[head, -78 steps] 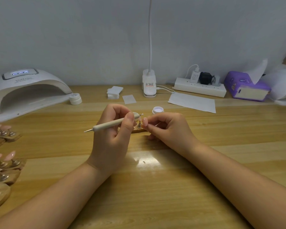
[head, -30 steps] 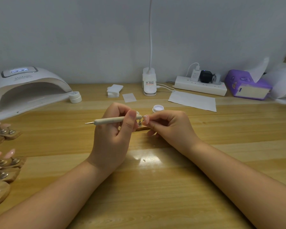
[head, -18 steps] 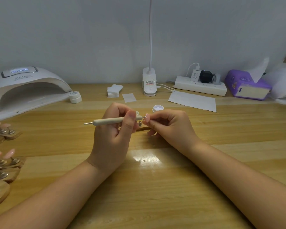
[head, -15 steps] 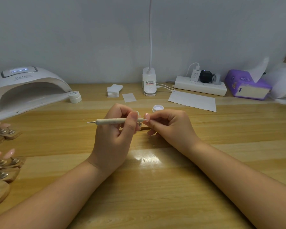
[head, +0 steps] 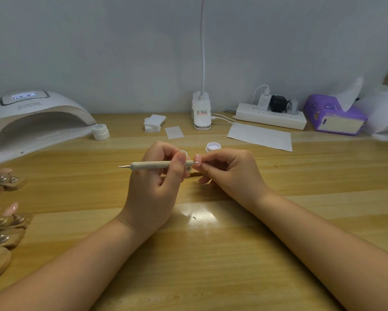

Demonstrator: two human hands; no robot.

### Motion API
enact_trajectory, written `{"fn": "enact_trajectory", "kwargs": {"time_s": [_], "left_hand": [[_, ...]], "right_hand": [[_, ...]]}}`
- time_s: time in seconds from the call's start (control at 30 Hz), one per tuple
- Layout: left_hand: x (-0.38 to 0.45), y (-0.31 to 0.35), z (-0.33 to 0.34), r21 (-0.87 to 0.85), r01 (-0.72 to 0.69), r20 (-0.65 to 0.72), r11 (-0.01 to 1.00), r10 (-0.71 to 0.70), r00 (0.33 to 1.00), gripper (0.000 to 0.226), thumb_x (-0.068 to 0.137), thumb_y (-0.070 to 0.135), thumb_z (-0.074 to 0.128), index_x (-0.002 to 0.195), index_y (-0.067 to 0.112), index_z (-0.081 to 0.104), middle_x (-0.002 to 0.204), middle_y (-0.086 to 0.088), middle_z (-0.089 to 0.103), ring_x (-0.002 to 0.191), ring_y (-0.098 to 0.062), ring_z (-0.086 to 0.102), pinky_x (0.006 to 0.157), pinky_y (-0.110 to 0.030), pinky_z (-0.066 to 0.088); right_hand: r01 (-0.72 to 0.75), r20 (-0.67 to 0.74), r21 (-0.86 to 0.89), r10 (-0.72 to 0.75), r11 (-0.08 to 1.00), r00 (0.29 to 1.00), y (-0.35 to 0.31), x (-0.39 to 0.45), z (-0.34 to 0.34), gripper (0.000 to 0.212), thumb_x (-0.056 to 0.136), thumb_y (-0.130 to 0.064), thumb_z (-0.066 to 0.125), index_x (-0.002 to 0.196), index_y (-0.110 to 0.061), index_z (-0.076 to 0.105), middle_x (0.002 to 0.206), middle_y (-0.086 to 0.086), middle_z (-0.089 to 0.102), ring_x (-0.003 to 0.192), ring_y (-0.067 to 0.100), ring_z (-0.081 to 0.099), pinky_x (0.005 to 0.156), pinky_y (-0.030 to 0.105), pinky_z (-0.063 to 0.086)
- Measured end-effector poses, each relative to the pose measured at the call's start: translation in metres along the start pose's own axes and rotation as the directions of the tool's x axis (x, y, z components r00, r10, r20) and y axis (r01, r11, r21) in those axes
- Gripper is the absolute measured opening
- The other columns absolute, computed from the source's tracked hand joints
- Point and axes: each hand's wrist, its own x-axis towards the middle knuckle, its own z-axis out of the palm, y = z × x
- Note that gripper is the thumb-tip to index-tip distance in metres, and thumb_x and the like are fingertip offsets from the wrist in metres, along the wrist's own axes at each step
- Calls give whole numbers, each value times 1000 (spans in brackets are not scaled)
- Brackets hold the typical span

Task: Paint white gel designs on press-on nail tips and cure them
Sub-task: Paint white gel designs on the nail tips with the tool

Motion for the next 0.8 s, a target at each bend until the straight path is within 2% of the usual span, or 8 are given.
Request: {"fn": "enact_trajectory", "kwargs": {"time_s": [0.07, 0.27, 0.43, 0.5, 0.63, 0.7, 0.8], "left_hand": [[0, 0, 0, 5, 1, -1, 1000, -1, 1000, 11, 94, 26, 49, 85, 25, 54, 77, 1, 65, 69, -7, 65, 62, -17, 51], [0, 0, 0, 23, -2, -7, 1000, 2, 1000, 13, 95, 20, 51, 85, 27, 54, 78, 1, 66, 69, -8, 65, 62, -18, 52], [0, 0, 0, 12, -5, -9, 1000, 5, 1000, 10, 95, 23, 52, 85, 26, 54, 76, 3, 66, 69, -7, 65, 62, -16, 51], [0, 1, 0, -16, -9, -31, 1000, 9, 999, 8, 92, 30, 51, 87, 24, 53, 77, 3, 65, 71, -8, 65, 63, -19, 52], [0, 1, -4, -60, -20, -85, 998, 15, 996, 7, 89, 29, 50, 94, 25, 51, 81, 4, 61, 78, -18, 64, 68, -36, 54], [1, 1, -5, -76, -31, -99, 997, 23, 995, 8, 89, 28, 49, 98, 27, 49, 86, 6, 60, 80, -19, 63, 70, -34, 54], [2, -1, -5, -67, -49, -111, 997, 41, 993, 11, 91, 26, 48, 101, 30, 49, 91, 0, 59, 82, -20, 61, 71, -31, 54]], "right_hand": [[-1, -1, -8, 1, 1000, 1000, 0, 0, 0, 9, 82, -14, 72, 91, -17, 74, 81, 2, 73, 63, 17, 71, 59, 26, 57], [-7, 11, -18, 8, 1000, 1000, -3, -1, -1, 11, 82, -13, 71, 93, -12, 74, 83, 3, 73, 64, 16, 71, 58, 22, 56], [-14, 10, -24, 15, 1000, 1000, -3, -1, -2, 12, 82, -13, 71, 93, -10, 74, 83, 4, 73, 64, 16, 71, 59, 25, 58], [-16, 5, -18, 16, 1000, 1000, -3, -2, -2, 10, 82, -12, 72, 92, -11, 74, 83, 3, 74, 64, 16, 71, 58, 24, 57], [-24, -22, 29, 25, 999, 999, -5, -2, -1, 11, 82, -20, 71, 89, -13, 74, 80, 2, 74, 64, 17, 72, 54, 23, 55], [-22, -25, 46, 24, 999, 999, -8, -2, -2, 18, 79, -29, 69, 89, -15, 74, 81, 3, 74, 66, 17, 72, 53, 27, 56], [-28, -48, 92, 33, 995, 998, -10, -1, -4, 21, 78, -28, 70, 89, -11, 75, 80, 1, 74, 68, 17, 72, 52, 24, 54]]}}
